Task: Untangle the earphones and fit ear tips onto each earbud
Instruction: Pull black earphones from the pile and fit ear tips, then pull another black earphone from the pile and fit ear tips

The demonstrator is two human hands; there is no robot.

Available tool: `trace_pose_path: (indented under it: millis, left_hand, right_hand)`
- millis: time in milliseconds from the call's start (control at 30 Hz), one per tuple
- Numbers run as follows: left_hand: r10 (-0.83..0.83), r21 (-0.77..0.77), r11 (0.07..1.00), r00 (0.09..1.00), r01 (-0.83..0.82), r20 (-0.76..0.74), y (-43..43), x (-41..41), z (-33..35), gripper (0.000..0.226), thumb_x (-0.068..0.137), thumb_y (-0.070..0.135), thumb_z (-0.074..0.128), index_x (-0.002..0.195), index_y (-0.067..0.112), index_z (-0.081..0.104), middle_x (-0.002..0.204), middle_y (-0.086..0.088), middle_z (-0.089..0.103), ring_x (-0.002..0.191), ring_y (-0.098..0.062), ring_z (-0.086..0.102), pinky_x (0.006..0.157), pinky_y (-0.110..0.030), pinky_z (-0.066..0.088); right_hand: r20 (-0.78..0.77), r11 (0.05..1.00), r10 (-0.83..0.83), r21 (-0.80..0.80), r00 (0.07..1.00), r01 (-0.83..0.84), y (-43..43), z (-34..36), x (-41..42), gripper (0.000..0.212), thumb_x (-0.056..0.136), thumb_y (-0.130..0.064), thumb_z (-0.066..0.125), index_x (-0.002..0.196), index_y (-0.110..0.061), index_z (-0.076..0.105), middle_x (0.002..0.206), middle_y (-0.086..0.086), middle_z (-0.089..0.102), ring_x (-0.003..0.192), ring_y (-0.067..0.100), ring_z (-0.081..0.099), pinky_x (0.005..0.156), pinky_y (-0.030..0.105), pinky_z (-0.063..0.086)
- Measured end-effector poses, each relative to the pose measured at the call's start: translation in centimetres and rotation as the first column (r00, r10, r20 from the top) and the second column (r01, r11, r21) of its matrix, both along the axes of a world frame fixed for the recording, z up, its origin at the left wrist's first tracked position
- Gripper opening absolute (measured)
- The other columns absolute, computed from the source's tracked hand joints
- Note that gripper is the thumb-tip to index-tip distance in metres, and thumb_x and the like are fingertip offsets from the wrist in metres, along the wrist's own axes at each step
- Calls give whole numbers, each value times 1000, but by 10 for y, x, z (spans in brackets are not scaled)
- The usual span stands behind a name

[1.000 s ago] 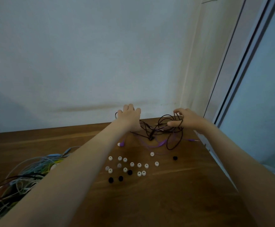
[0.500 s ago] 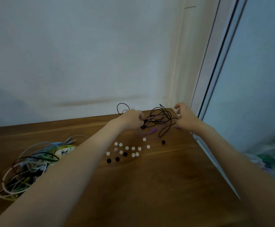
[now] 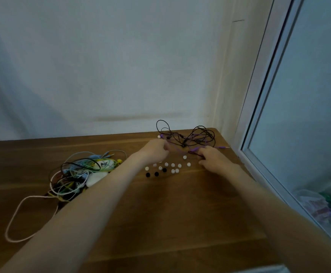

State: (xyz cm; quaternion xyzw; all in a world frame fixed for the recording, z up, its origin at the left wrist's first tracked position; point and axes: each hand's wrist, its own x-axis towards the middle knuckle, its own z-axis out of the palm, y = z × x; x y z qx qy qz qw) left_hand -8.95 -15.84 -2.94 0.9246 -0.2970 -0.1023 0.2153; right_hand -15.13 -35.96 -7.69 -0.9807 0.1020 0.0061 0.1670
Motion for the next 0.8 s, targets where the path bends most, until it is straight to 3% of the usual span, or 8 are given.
trace_pose_path:
  millis: [67, 200, 300, 400, 467, 533, 700, 800]
  left_hand:
    - [19, 12, 1000, 1000, -19, -11, 10, -2, -1, 26, 99, 15, 43, 118, 13, 61, 124, -7, 59, 103, -19, 57, 82, -28, 46]
    - [48, 4, 999, 998, -48, -51, 26, -1, -5, 24, 99, 15, 43, 115, 14, 61, 115, -4, 63, 90, -15, 64, 68, -22, 46]
    - [57, 30, 998, 997, -56, -41, 34, -3, -7, 24, 99, 16, 43, 116, 15, 61, 116, -3, 62, 98, -16, 60, 78, -25, 44]
    - [70, 65, 995, 998, -70, -6, 42, -4, -11, 25, 99, 17, 44, 115, 16, 62, 123, -6, 61, 107, -20, 58, 81, -25, 42]
    - [80, 92, 992, 996, -82, 27, 50, -5, -11, 26, 99, 16, 43, 117, 16, 62, 126, -6, 58, 112, -22, 55, 83, -26, 41]
    - [88, 107, 990, 994, -95, 63, 59, -5, -11, 26, 98, 14, 43, 117, 16, 61, 125, -7, 58, 112, -23, 54, 85, -29, 43]
    - [115, 135, 980, 971, -145, 208, 89, -6, -7, 26, 98, 9, 40, 115, 14, 59, 119, -8, 55, 111, -25, 51, 86, -32, 43]
    - [69, 272, 948, 939, -167, 336, 106, -10, 0, 32, 95, 7, 42, 124, 15, 54, 125, -9, 49, 121, -28, 40, 95, -35, 37]
  right_hand:
    - [29, 1000, -23, -7, 999, 23, 6, 1, -1, 25, 93, -4, 47, 117, -11, 51, 123, 8, 46, 117, 25, 47, 95, 33, 41]
    - [138, 993, -82, 91, 987, 69, 18, 7, -4, 69, 85, 13, 46, 145, -14, 26, 147, 9, 29, 129, 27, 40, 97, 32, 41]
    - [279, 978, -94, 204, 956, 37, 34, 15, -11, 78, 85, 12, 47, 149, -18, 16, 152, 7, 22, 133, 26, 36, 93, 26, 37]
    - [374, 955, 37, 261, 927, -143, 60, 17, -17, 70, 87, 7, 47, 146, -20, 22, 149, 5, 25, 125, 19, 43, 94, 23, 36]
    - [331, 939, 160, 239, 930, -247, 79, 13, -16, 54, 91, 2, 48, 139, -19, 35, 141, 3, 32, 103, 11, 50, 87, 24, 42]
    - [284, 939, 239, 177, 929, -296, 92, 5, -13, 31, 94, -5, 49, 124, -13, 50, 131, 1, 38, 91, 7, 48, 82, 20, 39]
    - [284, 950, 219, 154, 933, -270, 99, -5, -7, 9, 95, -14, 53, 100, -11, 59, 115, -4, 41, 93, 5, 46, 84, 18, 34]
    - [253, 947, 253, 133, 934, -292, 101, -9, -8, 6, 95, -19, 55, 96, -15, 60, 107, -8, 40, 91, 2, 44, 85, 19, 37]
